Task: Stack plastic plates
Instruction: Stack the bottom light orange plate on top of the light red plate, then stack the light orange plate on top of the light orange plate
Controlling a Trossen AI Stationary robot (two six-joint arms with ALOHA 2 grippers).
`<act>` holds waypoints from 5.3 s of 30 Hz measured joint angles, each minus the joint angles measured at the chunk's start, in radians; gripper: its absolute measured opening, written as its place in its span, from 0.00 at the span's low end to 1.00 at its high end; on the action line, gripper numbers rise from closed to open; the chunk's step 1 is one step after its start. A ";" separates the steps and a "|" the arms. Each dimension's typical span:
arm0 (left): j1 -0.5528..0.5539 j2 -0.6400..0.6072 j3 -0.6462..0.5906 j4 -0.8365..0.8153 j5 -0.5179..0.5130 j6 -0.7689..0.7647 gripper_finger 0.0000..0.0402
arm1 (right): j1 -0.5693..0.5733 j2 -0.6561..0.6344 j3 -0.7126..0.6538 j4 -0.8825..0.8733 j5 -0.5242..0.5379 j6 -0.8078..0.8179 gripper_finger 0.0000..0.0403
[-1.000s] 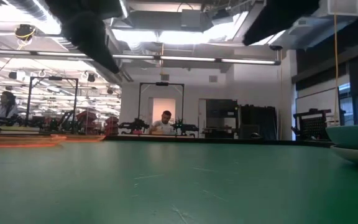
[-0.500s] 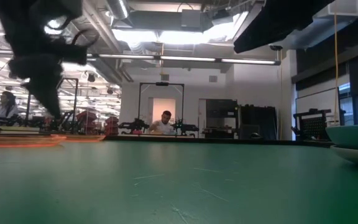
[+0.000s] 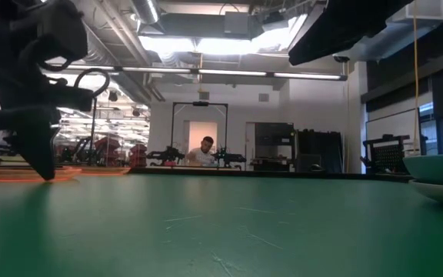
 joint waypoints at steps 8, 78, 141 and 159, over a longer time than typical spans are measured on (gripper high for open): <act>0.007 0.000 -0.008 0.000 -0.002 0.032 0.13 | 0.000 0.000 0.000 0.000 0.000 0.000 0.47; -0.138 0.461 0.112 0.970 0.153 1.025 0.00 | -0.144 0.500 0.010 0.572 -0.456 -0.438 0.14; -0.230 0.118 0.112 0.625 0.079 0.766 0.25 | 0.072 0.045 0.153 -0.671 -0.876 0.784 0.08; -0.230 0.118 0.112 0.714 0.077 0.691 0.25 | -0.028 0.045 0.174 -0.521 -0.657 0.416 0.53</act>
